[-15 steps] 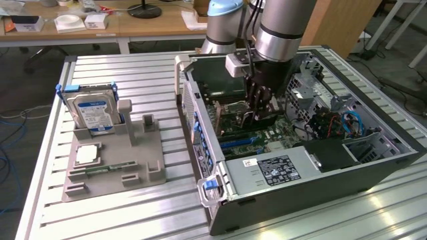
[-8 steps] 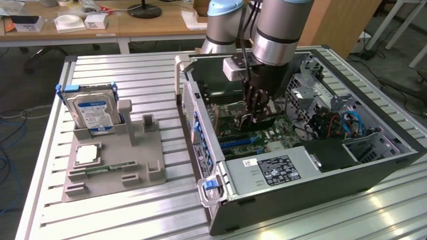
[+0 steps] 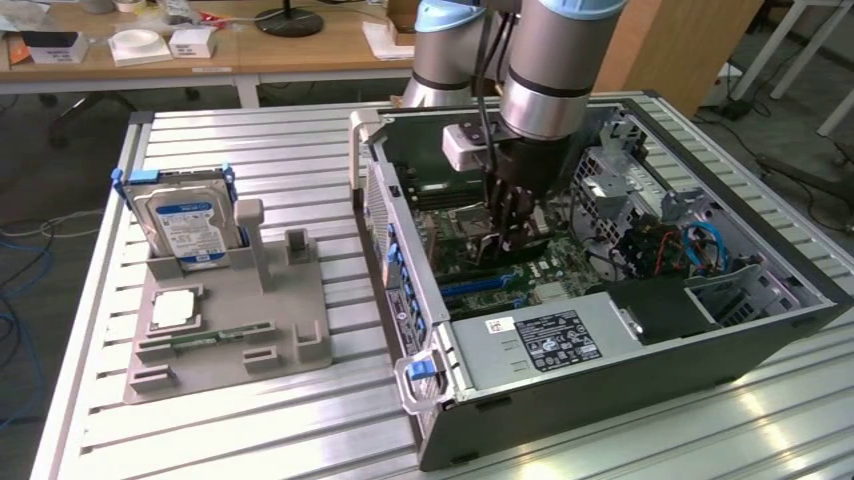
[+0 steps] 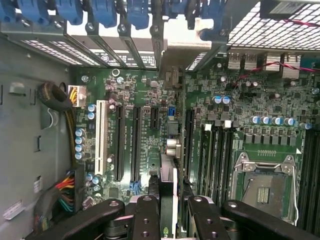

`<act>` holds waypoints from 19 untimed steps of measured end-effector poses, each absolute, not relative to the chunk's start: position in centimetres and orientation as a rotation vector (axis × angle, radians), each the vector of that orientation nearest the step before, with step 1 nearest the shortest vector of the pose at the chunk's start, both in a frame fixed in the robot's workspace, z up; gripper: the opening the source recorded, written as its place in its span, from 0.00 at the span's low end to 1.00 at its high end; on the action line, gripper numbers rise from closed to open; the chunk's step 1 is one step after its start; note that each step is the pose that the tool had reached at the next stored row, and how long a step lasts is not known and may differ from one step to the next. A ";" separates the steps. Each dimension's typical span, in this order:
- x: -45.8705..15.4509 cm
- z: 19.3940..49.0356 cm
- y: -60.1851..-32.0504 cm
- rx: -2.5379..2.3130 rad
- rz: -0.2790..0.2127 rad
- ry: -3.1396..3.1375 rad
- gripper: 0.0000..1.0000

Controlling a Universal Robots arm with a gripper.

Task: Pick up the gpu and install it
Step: 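Insert the gpu into the slot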

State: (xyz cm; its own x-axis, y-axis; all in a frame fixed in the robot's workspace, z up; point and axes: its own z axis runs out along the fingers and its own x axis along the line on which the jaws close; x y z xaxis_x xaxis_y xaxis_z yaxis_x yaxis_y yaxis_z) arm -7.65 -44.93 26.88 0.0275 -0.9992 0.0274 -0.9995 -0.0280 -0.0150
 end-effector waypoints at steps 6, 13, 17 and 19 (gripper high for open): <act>-8.2 26.4 -44.9 2.255 0.061 -2.187 0.27; -8.4 25.6 -44.9 2.256 0.062 -2.187 0.27; -8.5 25.2 -44.9 2.255 0.062 -2.187 0.27; -8.5 25.2 -44.9 2.256 0.062 -2.187 0.27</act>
State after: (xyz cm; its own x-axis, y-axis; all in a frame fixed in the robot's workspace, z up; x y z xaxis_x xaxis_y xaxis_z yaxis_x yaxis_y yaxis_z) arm -8.52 -44.95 25.18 0.0306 -0.9991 0.0278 -0.9991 -0.0314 -0.0277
